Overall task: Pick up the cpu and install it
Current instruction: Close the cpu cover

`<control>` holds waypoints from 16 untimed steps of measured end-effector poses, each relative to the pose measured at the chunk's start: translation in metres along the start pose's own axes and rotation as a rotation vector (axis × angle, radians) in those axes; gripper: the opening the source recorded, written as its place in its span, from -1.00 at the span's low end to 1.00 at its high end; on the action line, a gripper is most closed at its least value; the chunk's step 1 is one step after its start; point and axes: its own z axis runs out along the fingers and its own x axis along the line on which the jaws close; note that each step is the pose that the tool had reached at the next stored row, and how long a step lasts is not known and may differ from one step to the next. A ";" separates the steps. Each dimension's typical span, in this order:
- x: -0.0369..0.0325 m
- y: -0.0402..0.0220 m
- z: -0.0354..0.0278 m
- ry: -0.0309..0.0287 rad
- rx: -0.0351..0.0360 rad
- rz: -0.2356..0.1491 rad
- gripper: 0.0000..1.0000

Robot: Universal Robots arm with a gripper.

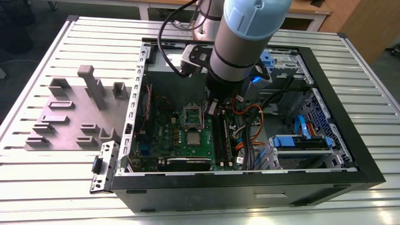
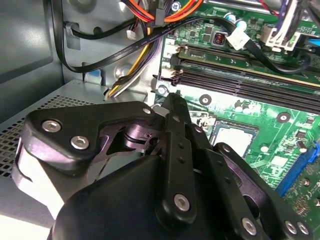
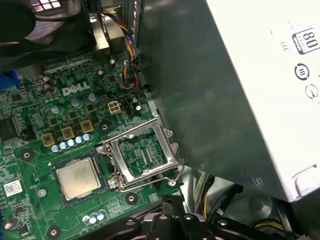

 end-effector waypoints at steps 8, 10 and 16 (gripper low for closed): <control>-0.0014 0.0005 0.0021 0.0002 0.0000 0.000 -0.79; -0.0019 0.0006 0.0042 0.0000 0.0000 0.000 -0.79; -0.0042 0.0013 0.0112 -0.0020 -0.0005 0.002 -0.79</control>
